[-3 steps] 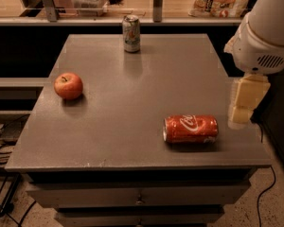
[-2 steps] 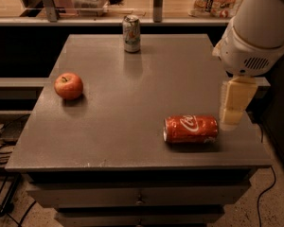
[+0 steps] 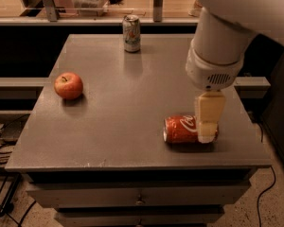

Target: Place coke can upright

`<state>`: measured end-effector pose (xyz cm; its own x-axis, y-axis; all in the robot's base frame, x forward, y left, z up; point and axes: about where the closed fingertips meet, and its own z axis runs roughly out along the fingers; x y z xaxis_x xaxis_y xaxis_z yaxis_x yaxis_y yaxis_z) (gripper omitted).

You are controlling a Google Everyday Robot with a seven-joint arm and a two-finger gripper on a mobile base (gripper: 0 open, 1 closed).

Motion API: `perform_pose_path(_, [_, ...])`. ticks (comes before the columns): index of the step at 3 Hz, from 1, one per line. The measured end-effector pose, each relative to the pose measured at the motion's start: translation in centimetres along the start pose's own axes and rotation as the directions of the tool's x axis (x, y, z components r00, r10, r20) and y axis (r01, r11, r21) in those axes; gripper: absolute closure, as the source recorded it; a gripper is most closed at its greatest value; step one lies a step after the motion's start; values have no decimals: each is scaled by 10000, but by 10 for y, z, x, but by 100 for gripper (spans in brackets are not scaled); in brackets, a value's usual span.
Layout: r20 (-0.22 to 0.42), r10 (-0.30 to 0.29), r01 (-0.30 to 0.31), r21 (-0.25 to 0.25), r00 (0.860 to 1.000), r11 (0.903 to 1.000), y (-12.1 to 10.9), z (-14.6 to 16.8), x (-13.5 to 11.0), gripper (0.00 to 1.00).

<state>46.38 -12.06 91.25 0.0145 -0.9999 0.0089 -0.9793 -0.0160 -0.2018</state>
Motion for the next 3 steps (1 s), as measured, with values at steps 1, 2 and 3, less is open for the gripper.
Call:
perform_pose_path(1, [-314,-168,154,-448,9994,9989,9,22,-8,0])
perform_pose_path(2, [-776,-210,159,-654,9968,9977,18,42,-8,0])
perform_pose_path(3, [-1147,-208,108,-876,9932,9961,26,58,-6,17])
